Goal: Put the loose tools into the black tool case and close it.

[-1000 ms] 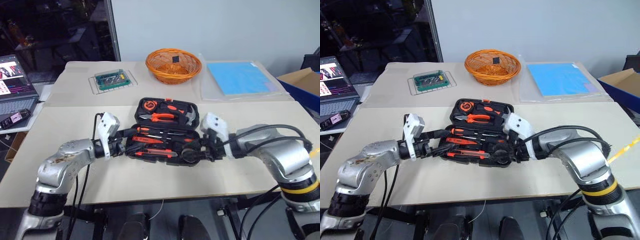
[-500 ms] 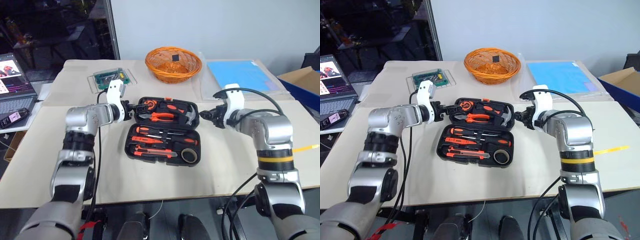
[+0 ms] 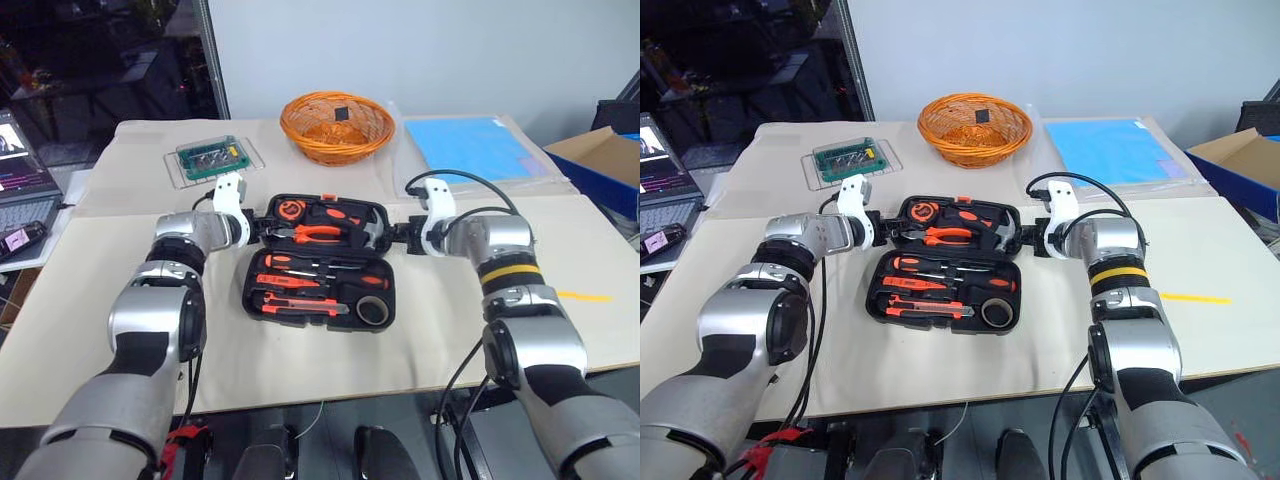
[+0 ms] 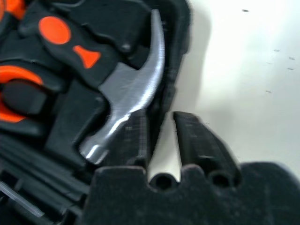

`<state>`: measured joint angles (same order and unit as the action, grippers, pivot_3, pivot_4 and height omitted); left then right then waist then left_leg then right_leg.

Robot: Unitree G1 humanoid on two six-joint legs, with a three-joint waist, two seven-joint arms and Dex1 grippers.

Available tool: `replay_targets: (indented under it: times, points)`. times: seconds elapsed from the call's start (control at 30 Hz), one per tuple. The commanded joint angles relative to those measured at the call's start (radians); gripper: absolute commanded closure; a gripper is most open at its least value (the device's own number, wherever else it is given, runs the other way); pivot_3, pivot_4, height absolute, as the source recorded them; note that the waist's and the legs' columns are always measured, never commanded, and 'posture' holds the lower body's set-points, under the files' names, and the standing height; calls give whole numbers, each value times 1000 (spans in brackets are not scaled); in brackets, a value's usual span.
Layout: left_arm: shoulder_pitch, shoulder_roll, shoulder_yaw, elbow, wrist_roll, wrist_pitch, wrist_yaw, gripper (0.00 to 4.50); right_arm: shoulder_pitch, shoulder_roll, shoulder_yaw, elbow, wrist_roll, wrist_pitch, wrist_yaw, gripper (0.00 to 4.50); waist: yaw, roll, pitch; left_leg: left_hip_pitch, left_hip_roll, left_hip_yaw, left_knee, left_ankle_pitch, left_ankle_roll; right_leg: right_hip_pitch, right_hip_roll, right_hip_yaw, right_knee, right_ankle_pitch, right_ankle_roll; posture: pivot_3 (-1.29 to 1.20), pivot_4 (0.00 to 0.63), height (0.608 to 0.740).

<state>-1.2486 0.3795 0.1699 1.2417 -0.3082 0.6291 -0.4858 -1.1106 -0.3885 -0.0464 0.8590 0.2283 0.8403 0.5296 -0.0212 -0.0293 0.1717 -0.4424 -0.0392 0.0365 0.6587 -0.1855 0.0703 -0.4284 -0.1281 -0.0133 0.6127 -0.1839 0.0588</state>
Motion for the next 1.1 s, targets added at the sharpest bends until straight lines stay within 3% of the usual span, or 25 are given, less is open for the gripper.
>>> replay_targets:
  times: [0.03,0.33,0.53,0.67,0.87,0.97,1.07,1.1]
  points:
    - [-26,11,26,6,14,-17,-10,4421,-19,4,25,50,-37,-48,32,4500,0,0,0,0,0,0,0,0,-1,0,0,0,0,0,0,0,150,740]
    - [-34,-17,46,-55,5,-92,-197,4421,-14,-22,22,-22,-76,-289,79,4500,3,-1,1,-1,-1,0,1,0,-3,0,0,0,0,2,1,0,150,740]
    - [34,-57,-93,-167,170,-534,-224,4421,-26,-21,-12,-56,-91,-588,72,4500,4,0,2,-19,-2,0,1,8,-9,-19,-1,1,4,7,1,0,150,740]
    - [176,-51,-213,-249,307,-879,-219,4421,136,-63,59,-264,-138,-715,171,4500,4,0,2,-30,-2,2,0,13,-8,-31,-1,1,3,8,1,0,150,740]
    - [312,0,-268,-271,417,-1174,-135,4421,474,-141,63,-677,-154,-780,179,4500,10,0,1,-30,-1,3,0,9,-3,-30,-1,-1,0,8,2,0,150,740]
    - [363,32,-275,-286,436,-1235,-133,4421,663,-195,43,-898,-154,-762,180,4500,13,0,1,-29,-1,5,2,4,1,-27,-1,-1,-1,8,2,0,150,740]
    - [399,49,-269,-310,408,-1232,-184,4421,757,-222,24,-1009,-148,-725,174,4500,12,0,1,-17,0,8,4,0,7,-17,-1,-2,-2,8,2,0,150,740]
    - [424,68,-259,-346,352,-1120,-293,4421,819,-254,14,-1062,-152,-708,191,4500,13,0,1,-14,1,9,4,1,8,-13,-1,-2,-4,8,2,0,150,740]
